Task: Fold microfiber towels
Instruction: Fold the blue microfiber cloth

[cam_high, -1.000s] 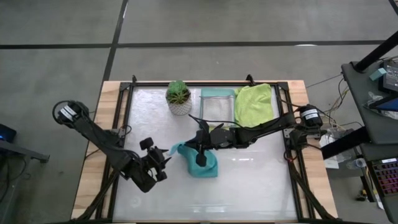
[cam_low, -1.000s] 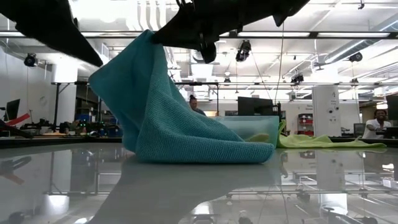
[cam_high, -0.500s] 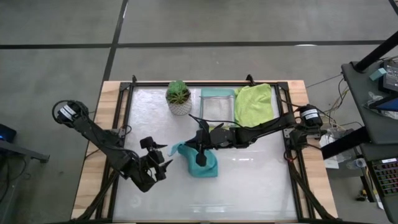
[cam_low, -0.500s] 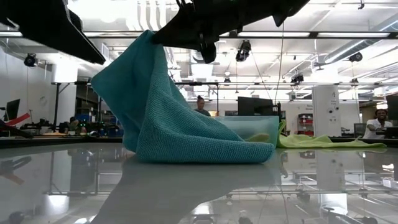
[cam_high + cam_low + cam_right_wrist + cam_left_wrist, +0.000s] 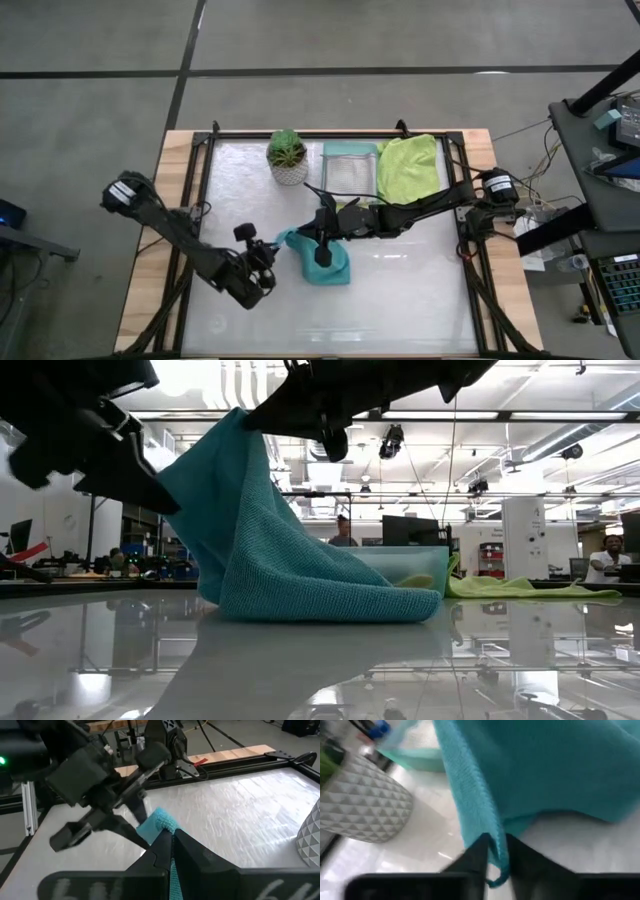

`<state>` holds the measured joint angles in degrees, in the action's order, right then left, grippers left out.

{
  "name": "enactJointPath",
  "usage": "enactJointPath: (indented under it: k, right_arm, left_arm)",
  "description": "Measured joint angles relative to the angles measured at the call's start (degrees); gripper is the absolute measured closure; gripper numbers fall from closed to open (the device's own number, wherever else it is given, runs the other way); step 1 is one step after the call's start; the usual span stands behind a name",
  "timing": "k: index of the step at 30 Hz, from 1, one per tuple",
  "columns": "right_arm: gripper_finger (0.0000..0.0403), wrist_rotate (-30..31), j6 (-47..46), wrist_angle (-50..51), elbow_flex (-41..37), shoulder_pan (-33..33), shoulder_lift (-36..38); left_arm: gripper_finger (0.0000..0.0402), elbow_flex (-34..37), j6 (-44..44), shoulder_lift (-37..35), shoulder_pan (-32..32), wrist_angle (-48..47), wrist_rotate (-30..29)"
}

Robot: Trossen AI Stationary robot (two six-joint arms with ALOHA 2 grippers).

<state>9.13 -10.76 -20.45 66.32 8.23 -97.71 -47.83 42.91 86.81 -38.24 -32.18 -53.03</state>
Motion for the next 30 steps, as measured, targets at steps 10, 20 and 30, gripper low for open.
enactJointPath:
  k: [10, 20, 30]
  right_arm:
    - [0.0394, -17.54, -2.15, 1.25, -0.07, 0.0, 1.23]
    - [0.0379, -36.55, -4.7, 8.21, -0.06, -0.29, 2.78]
    - [0.0296, -20.71, -3.64, 32.47, 0.55, -6.83, 6.03]
  left_arm:
    - [0.0401, -4.99, -12.43, -10.27, -0.05, 0.65, 17.38]
    - [0.0401, -9.86, -29.13, -14.65, 0.02, 8.27, 31.83]
    - [0.0402, -6.89, -17.93, -13.2, 4.37, 9.18, 22.46]
